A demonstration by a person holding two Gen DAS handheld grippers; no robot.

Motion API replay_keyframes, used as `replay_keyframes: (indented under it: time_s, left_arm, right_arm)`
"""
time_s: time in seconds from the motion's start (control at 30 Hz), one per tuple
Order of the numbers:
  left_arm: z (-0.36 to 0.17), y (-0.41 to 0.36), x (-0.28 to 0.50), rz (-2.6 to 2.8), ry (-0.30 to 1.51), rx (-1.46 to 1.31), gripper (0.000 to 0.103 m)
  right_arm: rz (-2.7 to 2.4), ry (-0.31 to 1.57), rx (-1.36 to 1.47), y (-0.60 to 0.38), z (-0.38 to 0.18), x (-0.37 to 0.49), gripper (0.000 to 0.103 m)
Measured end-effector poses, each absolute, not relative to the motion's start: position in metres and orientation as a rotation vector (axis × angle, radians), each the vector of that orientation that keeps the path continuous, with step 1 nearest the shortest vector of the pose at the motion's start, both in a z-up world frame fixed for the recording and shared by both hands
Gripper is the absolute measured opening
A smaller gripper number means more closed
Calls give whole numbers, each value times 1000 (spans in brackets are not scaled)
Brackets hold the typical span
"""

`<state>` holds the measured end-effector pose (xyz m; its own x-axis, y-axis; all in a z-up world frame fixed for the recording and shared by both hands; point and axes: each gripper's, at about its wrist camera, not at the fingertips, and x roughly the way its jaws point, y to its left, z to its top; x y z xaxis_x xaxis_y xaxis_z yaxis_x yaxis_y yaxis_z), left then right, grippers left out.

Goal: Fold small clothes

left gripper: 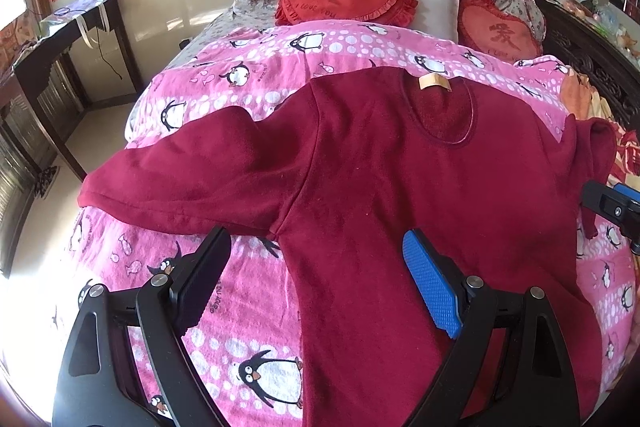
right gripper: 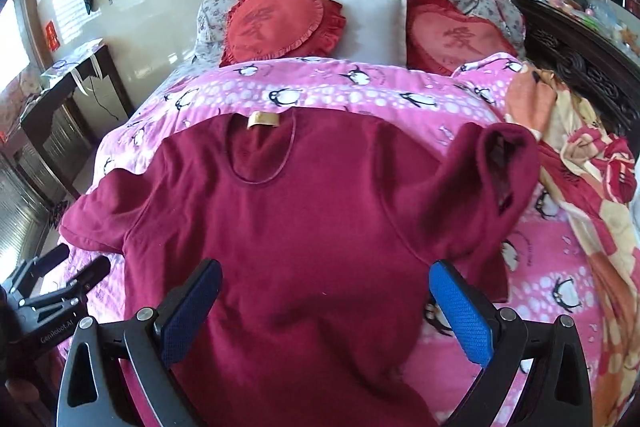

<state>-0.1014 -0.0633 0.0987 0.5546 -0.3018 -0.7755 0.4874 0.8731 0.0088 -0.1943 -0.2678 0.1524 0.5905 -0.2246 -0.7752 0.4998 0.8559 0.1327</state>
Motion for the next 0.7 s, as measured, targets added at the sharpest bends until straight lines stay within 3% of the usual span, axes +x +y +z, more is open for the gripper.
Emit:
replay_keyframes:
  time_s: [0.7]
  left_arm:
    - [90, -59, -79, -424, 910, 193, 88]
  right_arm:
    - [-405, 846, 442, -262, 156, -156, 103]
